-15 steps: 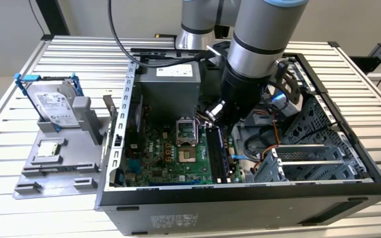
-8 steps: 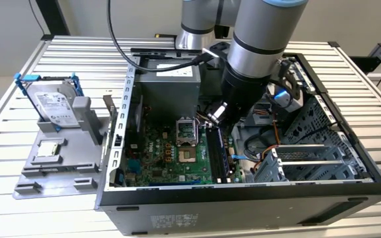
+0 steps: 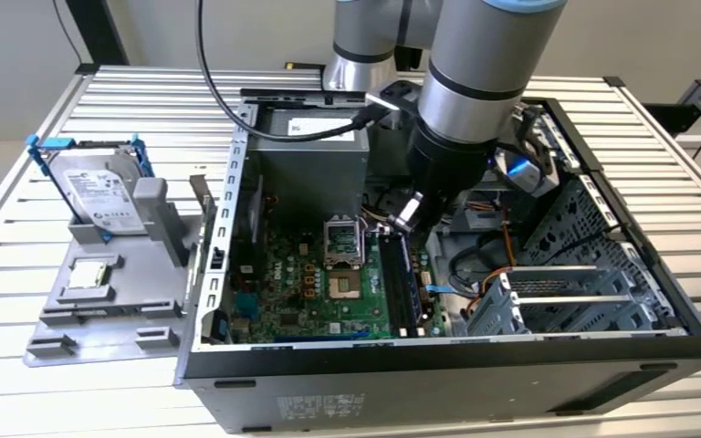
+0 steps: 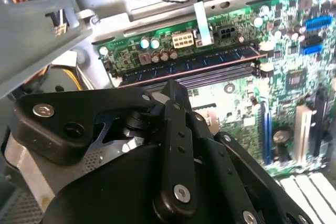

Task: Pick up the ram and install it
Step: 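Press down the ram until it locks into place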

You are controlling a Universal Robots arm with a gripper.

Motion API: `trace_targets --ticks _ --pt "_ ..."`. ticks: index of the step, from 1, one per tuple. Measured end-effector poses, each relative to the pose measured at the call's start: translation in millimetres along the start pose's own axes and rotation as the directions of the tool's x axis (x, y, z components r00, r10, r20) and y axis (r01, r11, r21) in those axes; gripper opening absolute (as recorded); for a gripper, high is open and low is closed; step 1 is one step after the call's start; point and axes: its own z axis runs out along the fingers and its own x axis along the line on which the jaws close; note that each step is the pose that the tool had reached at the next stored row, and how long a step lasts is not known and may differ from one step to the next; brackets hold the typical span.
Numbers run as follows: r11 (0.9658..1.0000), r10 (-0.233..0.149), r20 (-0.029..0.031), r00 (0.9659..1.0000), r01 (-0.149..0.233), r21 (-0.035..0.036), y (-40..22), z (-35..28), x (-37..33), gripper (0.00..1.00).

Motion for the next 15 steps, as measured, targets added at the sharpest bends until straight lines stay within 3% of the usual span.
trace_targets --ticks 5,8,12,15 --pt "0.9967 -0.082 -0.0014 0.9967 0.082 -0.0016 0.0 0.6 0.0 0.0" --pt "0.9918 -0.127 -0.0026 0.9918 0.127 -0.0029 0.0 1.3 0.1 0.0" --pt "0.98 -0.199 -0.0033 0.98 0.199 -0.0039 0.0 2.5 0.1 0.0" --pt "0.969 -0.247 -0.0039 0.969 0.247 -0.0046 0.0 3.3 0.1 0.0"
